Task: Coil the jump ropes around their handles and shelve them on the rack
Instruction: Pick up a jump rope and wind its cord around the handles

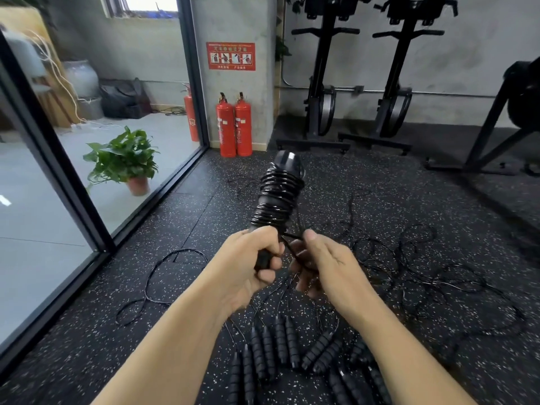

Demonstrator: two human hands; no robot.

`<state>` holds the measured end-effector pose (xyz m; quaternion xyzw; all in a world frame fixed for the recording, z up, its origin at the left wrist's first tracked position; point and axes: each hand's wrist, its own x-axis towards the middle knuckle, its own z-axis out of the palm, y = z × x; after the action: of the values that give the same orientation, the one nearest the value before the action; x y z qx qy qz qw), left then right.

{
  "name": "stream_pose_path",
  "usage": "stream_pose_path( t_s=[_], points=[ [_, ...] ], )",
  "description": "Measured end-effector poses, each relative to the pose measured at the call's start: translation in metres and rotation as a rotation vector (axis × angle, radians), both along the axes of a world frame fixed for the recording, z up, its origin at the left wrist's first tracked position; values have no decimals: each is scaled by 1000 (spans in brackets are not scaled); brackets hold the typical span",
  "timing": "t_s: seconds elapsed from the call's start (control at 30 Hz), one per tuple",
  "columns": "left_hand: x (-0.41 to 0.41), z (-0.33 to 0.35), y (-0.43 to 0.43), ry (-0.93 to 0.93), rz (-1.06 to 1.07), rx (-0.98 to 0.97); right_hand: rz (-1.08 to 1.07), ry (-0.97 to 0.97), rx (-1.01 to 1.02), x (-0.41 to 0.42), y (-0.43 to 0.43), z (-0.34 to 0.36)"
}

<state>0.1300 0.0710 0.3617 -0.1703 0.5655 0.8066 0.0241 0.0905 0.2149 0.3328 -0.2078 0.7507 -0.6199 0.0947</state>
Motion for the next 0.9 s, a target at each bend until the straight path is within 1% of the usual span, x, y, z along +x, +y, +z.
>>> stream_pose_path(
  t_s=[0.07, 0.2, 0.33, 0.4, 0.47, 0.57, 0.6, 0.7, 0.77, 0.83, 0.9],
  points=[
    [0, 1, -5, -31, -2, 89, -26, 121, 50, 3, 1, -1],
    [2, 7, -11, -33, -30, 215, -31, 160, 124, 7, 2, -3],
    [4, 9, -12, -31, -47, 259, -100, 325, 162, 8, 6, 0],
    [4, 8, -13, -45, -34, 256, -143, 408, 170, 9, 7, 3],
    [3, 7, -12, -53, -29, 230, -167, 449, 163, 10, 7, 6],
    [3, 4, -9, -39, -10, 108, -154, 505, 158, 12, 5, 10],
    [3, 3, -7, -24, -2, 23, -147, 548, 178, 13, 5, 12],
    [3, -3, 0, 25, 7, -323, -121, 654, 274, 18, 3, 17],
    [0, -8, 2, 50, 10, -478, -92, 695, 342, 21, 3, 20],
    [-1, -9, 3, 78, -10, -541, -64, 736, 399, 23, 5, 23],
    [0, -7, 3, 96, -58, -534, -34, 756, 436, 21, 9, 26]
  ],
)
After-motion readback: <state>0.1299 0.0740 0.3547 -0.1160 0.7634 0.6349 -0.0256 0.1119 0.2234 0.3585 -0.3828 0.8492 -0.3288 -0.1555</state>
